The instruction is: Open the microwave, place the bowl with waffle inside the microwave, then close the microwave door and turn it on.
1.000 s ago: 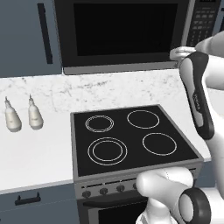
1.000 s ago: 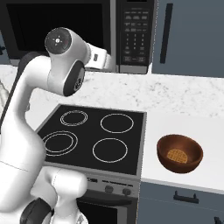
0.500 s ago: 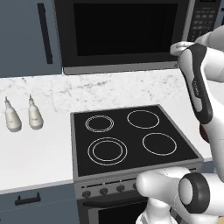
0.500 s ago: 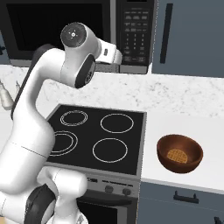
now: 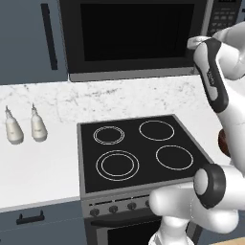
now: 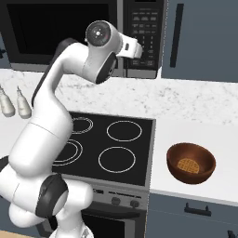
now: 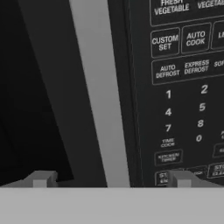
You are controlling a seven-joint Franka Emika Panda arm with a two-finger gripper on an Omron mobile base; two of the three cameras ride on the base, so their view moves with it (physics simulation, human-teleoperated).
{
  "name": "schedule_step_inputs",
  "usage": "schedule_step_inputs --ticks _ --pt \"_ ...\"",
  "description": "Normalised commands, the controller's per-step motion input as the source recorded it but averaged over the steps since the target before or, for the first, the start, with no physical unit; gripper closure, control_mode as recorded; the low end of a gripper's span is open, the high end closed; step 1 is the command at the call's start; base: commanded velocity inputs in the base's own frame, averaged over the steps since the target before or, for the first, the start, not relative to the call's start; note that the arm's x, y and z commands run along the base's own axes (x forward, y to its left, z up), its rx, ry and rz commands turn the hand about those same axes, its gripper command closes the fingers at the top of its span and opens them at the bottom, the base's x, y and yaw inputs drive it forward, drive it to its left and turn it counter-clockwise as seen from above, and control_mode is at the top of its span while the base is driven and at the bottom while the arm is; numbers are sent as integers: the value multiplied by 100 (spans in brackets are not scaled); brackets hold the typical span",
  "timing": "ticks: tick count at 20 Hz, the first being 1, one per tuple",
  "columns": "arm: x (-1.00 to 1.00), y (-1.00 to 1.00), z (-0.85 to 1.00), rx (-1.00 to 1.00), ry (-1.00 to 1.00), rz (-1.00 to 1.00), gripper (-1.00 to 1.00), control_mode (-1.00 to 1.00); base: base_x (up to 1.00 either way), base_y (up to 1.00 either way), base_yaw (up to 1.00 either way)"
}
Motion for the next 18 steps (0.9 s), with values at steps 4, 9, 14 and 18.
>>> schedule_step_inputs --ticks 4,9,14,18 --pt "65 -12 0 1 0 0 -100 -100 0 0 0" --pt "54 -2 0 1 0 0 -100 -100 0 0 0" --pt "48 0 0 1 0 0 -100 -100 0 0 0" --pt "42 3 -17 0 0 0 100 -100 0 0 0"
